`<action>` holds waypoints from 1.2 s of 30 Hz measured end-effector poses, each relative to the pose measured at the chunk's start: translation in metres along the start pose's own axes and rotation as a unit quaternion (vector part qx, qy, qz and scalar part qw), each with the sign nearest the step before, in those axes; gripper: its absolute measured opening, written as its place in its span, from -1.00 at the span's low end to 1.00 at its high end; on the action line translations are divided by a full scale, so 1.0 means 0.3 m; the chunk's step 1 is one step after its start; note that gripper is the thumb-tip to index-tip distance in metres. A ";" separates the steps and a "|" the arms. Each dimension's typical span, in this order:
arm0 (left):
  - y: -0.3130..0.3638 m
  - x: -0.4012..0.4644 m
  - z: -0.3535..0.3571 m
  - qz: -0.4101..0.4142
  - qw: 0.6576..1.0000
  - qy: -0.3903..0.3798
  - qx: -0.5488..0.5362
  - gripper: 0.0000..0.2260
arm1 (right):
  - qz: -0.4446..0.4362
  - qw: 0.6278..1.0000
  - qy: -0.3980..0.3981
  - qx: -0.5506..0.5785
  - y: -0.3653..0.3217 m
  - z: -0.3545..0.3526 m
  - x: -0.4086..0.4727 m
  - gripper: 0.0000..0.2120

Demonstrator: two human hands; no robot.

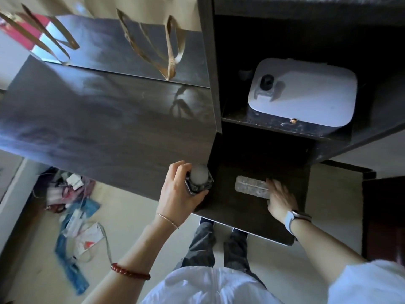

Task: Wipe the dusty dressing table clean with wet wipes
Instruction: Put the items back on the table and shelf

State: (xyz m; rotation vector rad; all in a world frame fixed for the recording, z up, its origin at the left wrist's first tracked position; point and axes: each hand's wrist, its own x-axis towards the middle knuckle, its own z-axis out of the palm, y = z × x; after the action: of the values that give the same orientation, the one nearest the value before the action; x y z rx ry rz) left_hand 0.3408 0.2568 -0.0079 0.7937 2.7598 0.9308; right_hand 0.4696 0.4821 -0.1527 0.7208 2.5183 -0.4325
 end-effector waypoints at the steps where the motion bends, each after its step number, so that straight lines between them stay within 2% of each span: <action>1: 0.006 0.001 0.000 -0.003 1.000 -0.003 0.000 -0.47 | 0.001 1.000 0.004 0.013 0.002 -0.003 -0.008 -0.38; 5: 0.034 0.015 -0.013 -0.004 1.000 0.003 -0.006 -0.47 | -0.024 0.987 0.073 0.141 -0.039 -0.037 -0.068 -0.46; 10: 0.056 0.047 -0.029 -0.047 0.998 0.010 -0.042 -0.48 | -0.124 0.926 0.205 0.292 -0.168 -0.245 -0.164 -0.63; 13: 0.047 0.090 -0.025 -0.071 0.995 0.007 -0.065 -0.49 | -0.169 0.871 0.335 0.318 -0.236 -0.445 -0.179 -0.69; 17: 0.002 0.192 -0.020 -0.065 0.993 -0.006 -0.098 -0.49 | -0.129 0.834 0.432 0.318 -0.295 -0.652 -0.132 -0.64; 21: -0.057 0.354 -0.016 -0.054 0.993 -0.036 -0.100 -0.50 | -0.037 0.857 0.424 0.290 -0.350 -0.736 -0.050 -0.46; 24: -0.087 0.473 -0.007 -0.044 0.993 -0.061 -0.093 -0.47 | 0.039 0.868 0.413 0.272 -0.379 -0.738 -0.011 -0.41; 26: -0.098 0.541 0.002 -0.035 0.993 -0.076 -0.087 -0.47 | 0.074 0.864 0.425 0.260 -0.393 -0.734 0.003 -0.44; 29: -0.116 0.611 0.023 -0.025 0.991 -0.097 -0.084 -0.46 | 0.087 0.867 0.439 0.221 -0.411 -0.728 0.013 -0.50; 32: -0.134 0.658 0.038 -0.014 0.990 -0.117 -0.072 -0.47 | 0.108 0.855 0.468 0.198 -0.425 -0.724 0.022 -0.58; 35: -0.128 0.681 0.037 -0.014 0.991 -0.109 -0.075 -0.44 | 0.108 0.859 0.457 0.204 -0.422 -0.736 0.016 -0.61; 36: -0.133 0.708 0.039 0.004 0.988 -0.128 -0.081 -0.42 | 0.130 0.856 0.456 0.203 -0.435 -0.734 0.019 -0.61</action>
State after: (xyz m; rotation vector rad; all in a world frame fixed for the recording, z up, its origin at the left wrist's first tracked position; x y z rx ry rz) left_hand 0.1449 0.3459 -0.0303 0.8334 2.4291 0.9655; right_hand 0.3128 0.4705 0.0493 1.7520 3.1255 -0.6426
